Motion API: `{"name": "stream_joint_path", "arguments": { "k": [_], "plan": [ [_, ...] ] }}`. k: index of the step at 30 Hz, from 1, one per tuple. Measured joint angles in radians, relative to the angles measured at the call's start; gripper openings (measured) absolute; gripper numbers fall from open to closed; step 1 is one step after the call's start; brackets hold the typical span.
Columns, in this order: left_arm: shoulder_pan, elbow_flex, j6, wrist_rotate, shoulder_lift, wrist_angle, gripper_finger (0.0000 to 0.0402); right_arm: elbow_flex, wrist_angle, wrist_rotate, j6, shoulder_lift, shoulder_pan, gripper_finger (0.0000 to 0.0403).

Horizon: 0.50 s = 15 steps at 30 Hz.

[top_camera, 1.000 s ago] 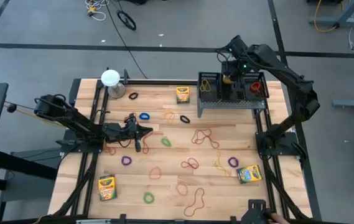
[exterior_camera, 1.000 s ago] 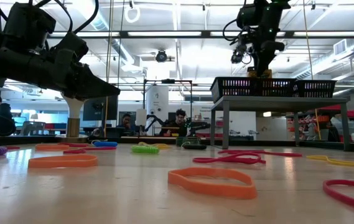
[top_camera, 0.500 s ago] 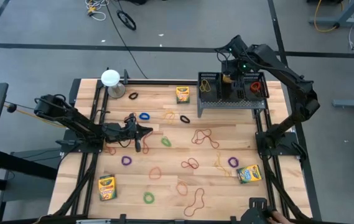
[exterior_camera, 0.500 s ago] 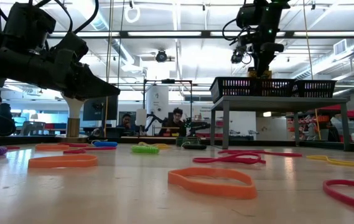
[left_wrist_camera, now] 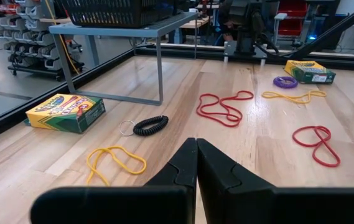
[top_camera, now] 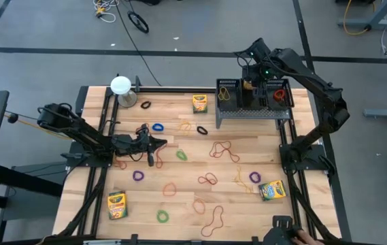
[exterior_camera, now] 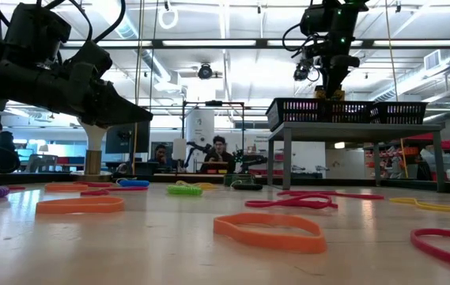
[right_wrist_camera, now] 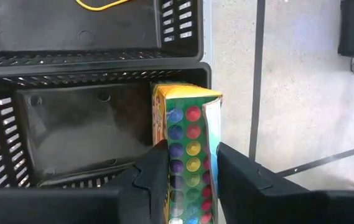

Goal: Pick & Place Office Desk Supplies
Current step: Put the yellow crayon box into the middle black bin on the shelf

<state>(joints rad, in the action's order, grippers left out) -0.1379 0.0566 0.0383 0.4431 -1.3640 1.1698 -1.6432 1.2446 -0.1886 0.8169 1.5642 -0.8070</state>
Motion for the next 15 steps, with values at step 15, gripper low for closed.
{"name": "stream_joint_path", "arguments": {
  "k": [15],
  "plan": [
    [0.0,0.0,0.001,-0.025,0.0,0.0,0.0009,0.0,-0.015,-0.048,-0.02,0.0,0.0,0.0189]
  ]
}}
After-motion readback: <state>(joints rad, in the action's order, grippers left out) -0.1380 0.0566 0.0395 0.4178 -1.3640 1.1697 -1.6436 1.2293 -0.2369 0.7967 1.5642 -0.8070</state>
